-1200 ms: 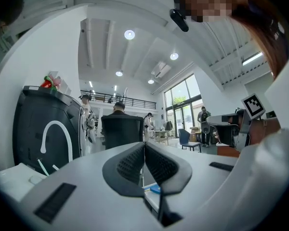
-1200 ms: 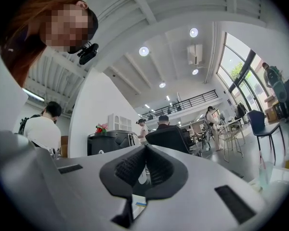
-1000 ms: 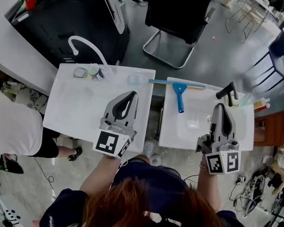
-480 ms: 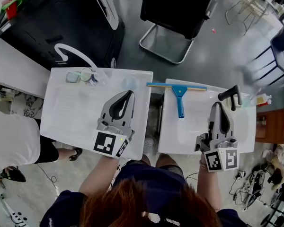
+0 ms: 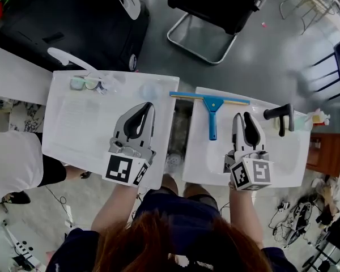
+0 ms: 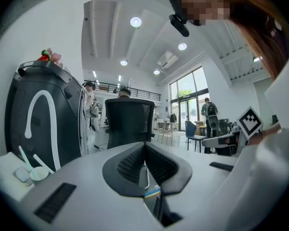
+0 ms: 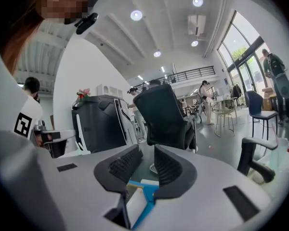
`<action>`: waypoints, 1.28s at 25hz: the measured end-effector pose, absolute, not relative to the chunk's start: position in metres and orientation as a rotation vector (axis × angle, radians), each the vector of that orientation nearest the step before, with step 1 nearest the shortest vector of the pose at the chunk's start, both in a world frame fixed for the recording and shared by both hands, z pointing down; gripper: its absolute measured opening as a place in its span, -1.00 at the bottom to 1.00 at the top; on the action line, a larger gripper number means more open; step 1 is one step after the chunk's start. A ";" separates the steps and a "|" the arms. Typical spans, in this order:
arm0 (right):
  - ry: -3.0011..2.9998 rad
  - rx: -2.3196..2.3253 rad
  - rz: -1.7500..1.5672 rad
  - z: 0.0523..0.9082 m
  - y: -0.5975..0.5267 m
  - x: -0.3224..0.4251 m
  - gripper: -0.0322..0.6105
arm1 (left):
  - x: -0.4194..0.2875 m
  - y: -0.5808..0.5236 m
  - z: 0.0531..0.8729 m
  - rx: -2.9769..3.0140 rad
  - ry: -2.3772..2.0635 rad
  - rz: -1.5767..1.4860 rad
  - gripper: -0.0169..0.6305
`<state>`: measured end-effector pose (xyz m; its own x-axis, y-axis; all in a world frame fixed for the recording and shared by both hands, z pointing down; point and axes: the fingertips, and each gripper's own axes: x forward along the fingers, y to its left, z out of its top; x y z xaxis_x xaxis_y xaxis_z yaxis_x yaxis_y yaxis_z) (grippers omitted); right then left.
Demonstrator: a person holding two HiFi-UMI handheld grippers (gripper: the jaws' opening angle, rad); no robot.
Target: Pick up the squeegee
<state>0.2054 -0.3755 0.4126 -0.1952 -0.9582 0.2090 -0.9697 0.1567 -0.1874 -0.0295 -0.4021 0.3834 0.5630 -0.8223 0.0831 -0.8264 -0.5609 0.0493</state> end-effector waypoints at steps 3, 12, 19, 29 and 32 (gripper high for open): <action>-2.304 1.927 0.507 0.449 -0.382 0.201 -0.39 | -0.027 -0.405 0.392 2.690 -1.425 0.100 -0.88; -2.123 1.774 0.696 0.547 -0.395 0.181 0.13 | -0.027 -0.408 0.411 2.667 -1.407 0.157 -0.88; -1.975 1.661 0.837 0.626 -0.397 0.166 0.30 | -0.027 -0.409 0.423 2.654 -1.387 0.185 -0.88; -1.844 1.657 0.851 0.657 -0.392 0.174 0.08 | -0.035 -0.402 0.429 2.635 -1.402 0.213 -0.88; -1.835 1.664 0.840 0.657 -0.392 0.176 -0.04 | -0.038 -0.400 0.429 2.631 -1.408 0.214 -0.88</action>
